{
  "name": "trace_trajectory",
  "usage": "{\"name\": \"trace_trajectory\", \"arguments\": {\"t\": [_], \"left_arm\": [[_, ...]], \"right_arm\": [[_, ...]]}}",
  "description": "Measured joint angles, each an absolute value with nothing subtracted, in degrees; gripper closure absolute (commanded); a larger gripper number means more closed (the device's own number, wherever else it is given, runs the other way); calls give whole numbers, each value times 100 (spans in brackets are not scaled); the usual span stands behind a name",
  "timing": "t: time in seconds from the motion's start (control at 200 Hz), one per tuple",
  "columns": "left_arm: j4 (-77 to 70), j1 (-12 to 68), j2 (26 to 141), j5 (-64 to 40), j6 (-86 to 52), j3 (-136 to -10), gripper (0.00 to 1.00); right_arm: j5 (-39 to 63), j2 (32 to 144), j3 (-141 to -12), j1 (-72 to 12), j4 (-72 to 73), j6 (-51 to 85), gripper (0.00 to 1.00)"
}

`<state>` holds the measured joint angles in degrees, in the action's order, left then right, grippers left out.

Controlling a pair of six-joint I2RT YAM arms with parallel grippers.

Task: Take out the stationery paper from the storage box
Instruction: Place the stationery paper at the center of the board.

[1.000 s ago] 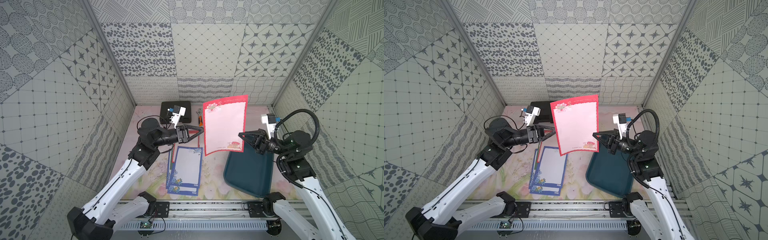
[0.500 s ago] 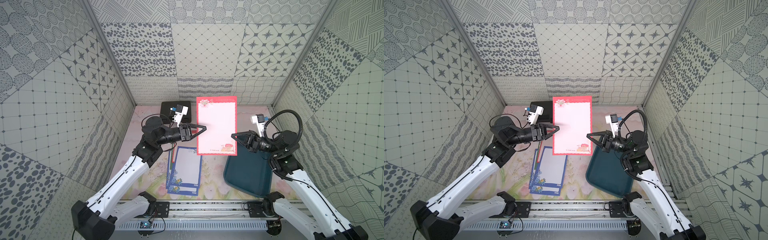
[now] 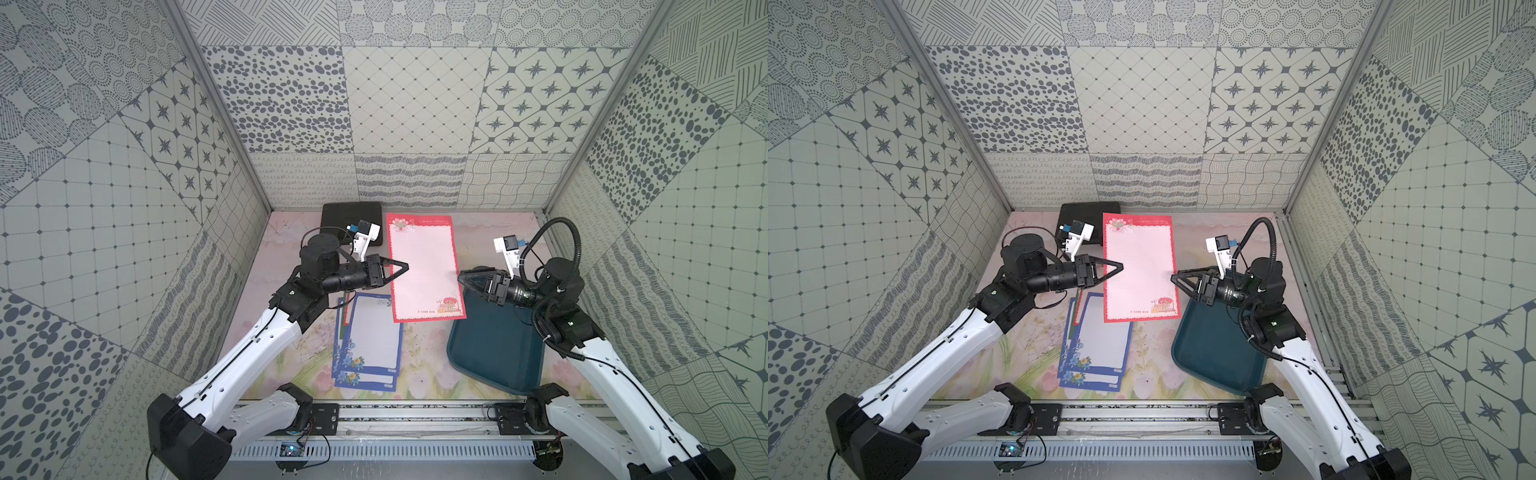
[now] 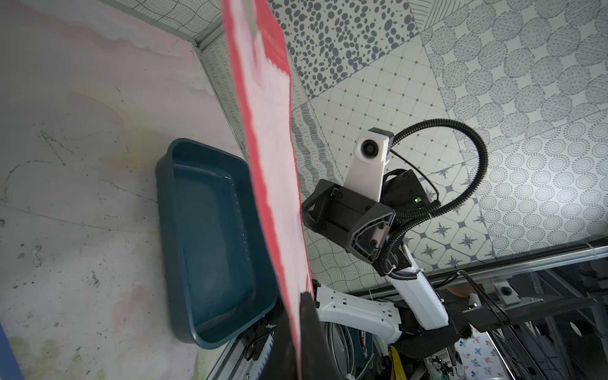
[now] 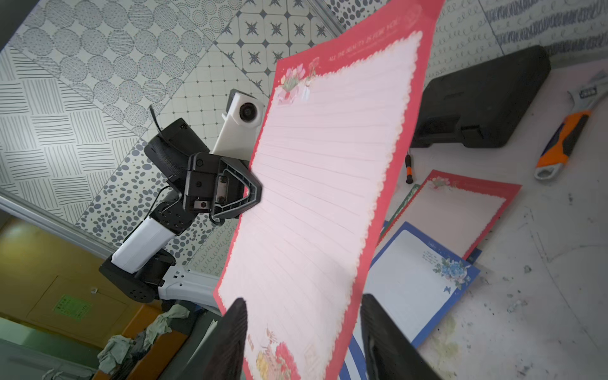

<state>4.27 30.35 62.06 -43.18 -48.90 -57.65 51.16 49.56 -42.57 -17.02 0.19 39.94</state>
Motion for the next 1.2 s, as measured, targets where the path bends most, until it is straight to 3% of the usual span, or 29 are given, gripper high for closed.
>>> {"name": "trace_trajectory", "arguments": {"t": [0.235,0.51,0.78,1.066,1.201], "left_arm": [[1817,2587,6705,-3964,-4108,-5885,100],[3232,2115,8508,-3166,-3096,-5911,100],[3697,2021,9631,-2193,-2639,-6042,100],[3697,2018,9854,-1479,-2512,-6121,100],[3695,2018,9933,-1221,-2471,-6152,68]], "right_arm": [[3931,5050,-4733,-1702,-1568,3271,21],[3070,5078,-4814,-1702,-2399,2974,19],[2265,5137,-4829,-1702,-2974,2930,18],[1940,5413,-4836,-1702,-3109,2928,17],[1868,5599,-4954,-1702,-3144,2882,17]]}}
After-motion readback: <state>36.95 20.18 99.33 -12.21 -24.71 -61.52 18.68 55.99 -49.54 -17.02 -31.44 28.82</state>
